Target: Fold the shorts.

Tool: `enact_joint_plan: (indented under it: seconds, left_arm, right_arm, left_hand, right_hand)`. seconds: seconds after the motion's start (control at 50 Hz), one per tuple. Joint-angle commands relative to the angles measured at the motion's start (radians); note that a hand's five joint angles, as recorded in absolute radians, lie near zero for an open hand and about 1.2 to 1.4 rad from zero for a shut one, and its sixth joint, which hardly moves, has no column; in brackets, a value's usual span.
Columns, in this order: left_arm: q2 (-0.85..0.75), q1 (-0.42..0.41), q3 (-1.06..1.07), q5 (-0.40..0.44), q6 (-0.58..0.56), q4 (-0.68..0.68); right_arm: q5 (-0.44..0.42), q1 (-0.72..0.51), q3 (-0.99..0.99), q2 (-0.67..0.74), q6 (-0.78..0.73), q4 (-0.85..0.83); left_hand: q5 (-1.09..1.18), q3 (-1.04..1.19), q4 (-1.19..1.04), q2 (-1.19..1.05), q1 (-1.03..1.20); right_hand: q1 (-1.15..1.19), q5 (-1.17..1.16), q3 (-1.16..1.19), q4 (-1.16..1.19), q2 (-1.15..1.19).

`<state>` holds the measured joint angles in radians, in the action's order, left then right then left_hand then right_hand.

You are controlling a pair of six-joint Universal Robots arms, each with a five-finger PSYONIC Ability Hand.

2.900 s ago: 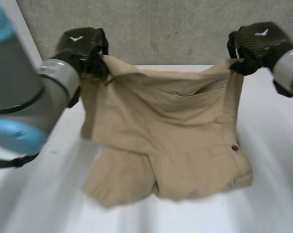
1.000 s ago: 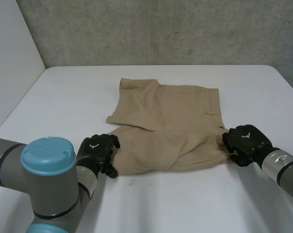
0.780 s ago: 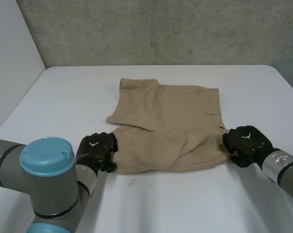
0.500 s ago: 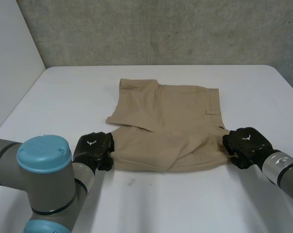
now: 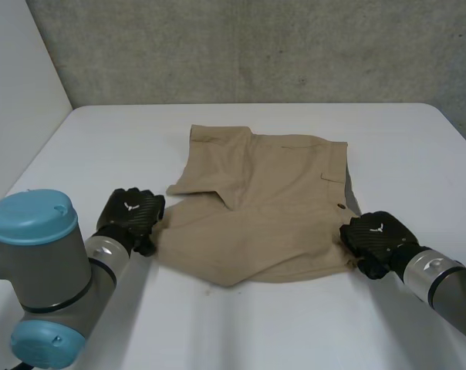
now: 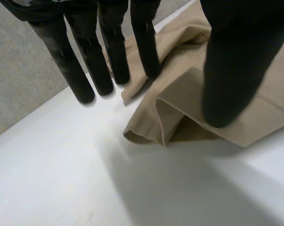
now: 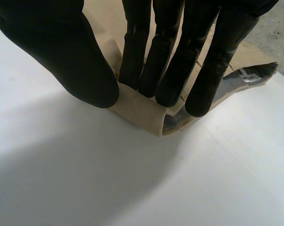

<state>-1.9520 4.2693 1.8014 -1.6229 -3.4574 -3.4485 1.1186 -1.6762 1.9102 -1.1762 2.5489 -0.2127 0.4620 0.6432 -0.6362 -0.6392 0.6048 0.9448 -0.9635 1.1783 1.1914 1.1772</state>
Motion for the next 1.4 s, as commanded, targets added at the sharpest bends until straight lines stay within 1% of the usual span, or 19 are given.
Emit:
enact_joint_plan:
  seconds: [0.02, 0.08, 0.14, 0.18, 0.24, 0.26, 0.32, 0.38, 0.42, 0.58, 0.62, 0.64, 0.68, 0.8, 0.9, 1.02, 1.14, 1.28, 1.4]
  left_arm:
    - [0.071, -0.003, 0.004, -0.009, 0.011, -0.005]
    - [0.122, -0.009, 0.021, -0.009, 0.014, 0.003]
    - [0.192, -0.042, 0.056, -0.009, 0.056, 0.018]
    - [0.249, -0.084, 0.084, -0.008, 0.113, 0.038]
    - [0.298, -0.115, 0.116, -0.005, 0.176, 0.077]
    - [0.314, -0.134, 0.139, -0.003, 0.217, 0.113]
    - [0.303, -0.158, 0.167, -0.002, 0.276, 0.179]
    - [0.279, -0.18, 0.179, 0.0, 0.31, 0.219]
    - [0.226, -0.198, 0.185, -0.002, 0.322, 0.232]
    - [0.073, -0.194, 0.151, -0.002, 0.325, 0.178]
    - [0.055, -0.192, 0.141, -0.002, 0.325, 0.158]
    - [0.036, -0.19, 0.127, -0.003, 0.32, 0.141]
    - [0.021, -0.187, 0.11, -0.006, 0.319, 0.124]
    - [0.002, -0.154, 0.035, -0.038, 0.317, 0.083]
    - [-0.021, -0.117, -0.005, -0.077, 0.308, 0.04]
    - [-0.082, -0.102, -0.059, -0.081, 0.307, 0.003]
    - [-0.145, -0.069, -0.115, -0.084, 0.307, 0.006]
    - [-0.168, -0.068, -0.14, -0.081, 0.3, 0.002]
    - [-0.176, -0.069, -0.148, -0.08, 0.267, -0.023]
  right_arm:
    - [0.015, -0.01, 0.006, 0.0, 0.002, 0.001]
    - [0.018, -0.01, 0.006, 0.0, 0.002, -0.001]
    - [0.024, -0.01, 0.006, -0.002, 0.02, -0.001]
    - [0.029, -0.01, 0.004, -0.003, 0.042, 0.001]
    - [0.033, -0.01, 0.001, -0.014, 0.076, 0.001]
    - [0.033, -0.01, 0.003, -0.017, 0.08, 0.001]
    - [0.032, -0.01, 0.001, -0.023, 0.088, 0.001]
    - [0.032, -0.011, 0.001, -0.026, 0.09, 0.001]
    - [0.032, -0.011, 0.001, -0.028, 0.09, 0.001]
    - [0.033, -0.011, 0.003, -0.033, 0.088, 0.003]
    - [0.032, -0.011, 0.004, -0.031, 0.088, 0.003]
    - [0.032, -0.011, 0.004, -0.033, 0.088, 0.003]
    - [0.032, -0.011, 0.004, -0.033, 0.088, 0.003]
    - [0.032, -0.011, 0.006, -0.036, 0.088, 0.003]
    - [0.03, -0.011, 0.007, -0.036, 0.085, 0.003]
    - [0.029, -0.011, 0.007, -0.036, 0.079, 0.003]
    - [0.029, -0.011, 0.007, -0.036, 0.076, 0.003]
    - [0.029, -0.014, 0.009, -0.036, 0.074, 0.003]
    - [0.03, -0.016, 0.009, -0.036, 0.074, 0.003]
  left_hand:
    - [-0.273, -0.28, 0.273, 0.276, -0.242]
    - [-0.273, -0.28, 0.273, 0.276, -0.242]
    - [-0.27, -0.277, 0.27, 0.273, -0.239]
    - [-0.233, -0.239, 0.232, 0.235, -0.201]
    - [-0.147, -0.154, 0.147, 0.15, -0.116]
    - [-0.069, -0.075, 0.068, 0.071, -0.037]
    - [0.064, 0.057, -0.064, -0.061, 0.096]
    - [0.076, 0.069, -0.076, -0.073, 0.108]
    - [0.076, 0.069, -0.076, -0.073, 0.108]
    - [0.047, 0.04, -0.047, -0.044, 0.079]
    - [-0.032, -0.039, 0.032, 0.035, 0.0]
    - [-0.155, -0.161, 0.154, 0.157, -0.123]
    - [-0.238, -0.244, 0.237, 0.24, -0.206]
    - [-0.276, -0.283, 0.276, 0.279, -0.244]
    - [-0.276, -0.283, 0.276, 0.279, -0.245]
    - [-0.27, -0.277, 0.27, 0.273, -0.239]
    - [-0.262, -0.268, 0.261, 0.264, -0.23]
    - [-0.232, -0.239, 0.232, 0.235, -0.201]
    - [-0.162, -0.169, 0.162, 0.165, -0.13]
  right_hand:
    - [0.451, -0.258, 0.218, 0.205, 0.219]
    - [0.451, -0.258, 0.218, 0.205, 0.219]
    - [0.451, -0.258, 0.218, 0.205, 0.219]
    - [0.451, -0.258, 0.218, 0.205, 0.219]
    - [0.451, -0.258, 0.218, 0.205, 0.219]
    - [0.451, -0.258, 0.218, 0.205, 0.219]
    - [0.451, -0.258, 0.218, 0.205, 0.219]
    - [0.451, -0.258, 0.218, 0.205, 0.219]
    - [0.451, -0.258, 0.218, 0.205, 0.219]
    - [0.451, -0.258, 0.218, 0.205, 0.219]
    - [0.451, -0.258, 0.218, 0.205, 0.219]
    - [0.451, -0.258, 0.218, 0.205, 0.219]
    - [0.451, -0.258, 0.218, 0.205, 0.219]
    - [0.451, -0.258, 0.218, 0.205, 0.219]
    - [0.451, -0.258, 0.218, 0.205, 0.219]
    - [0.451, -0.258, 0.218, 0.205, 0.219]
    - [0.451, -0.258, 0.218, 0.205, 0.219]
    - [0.451, -0.258, 0.218, 0.205, 0.219]
    - [0.451, -0.258, 0.218, 0.205, 0.219]
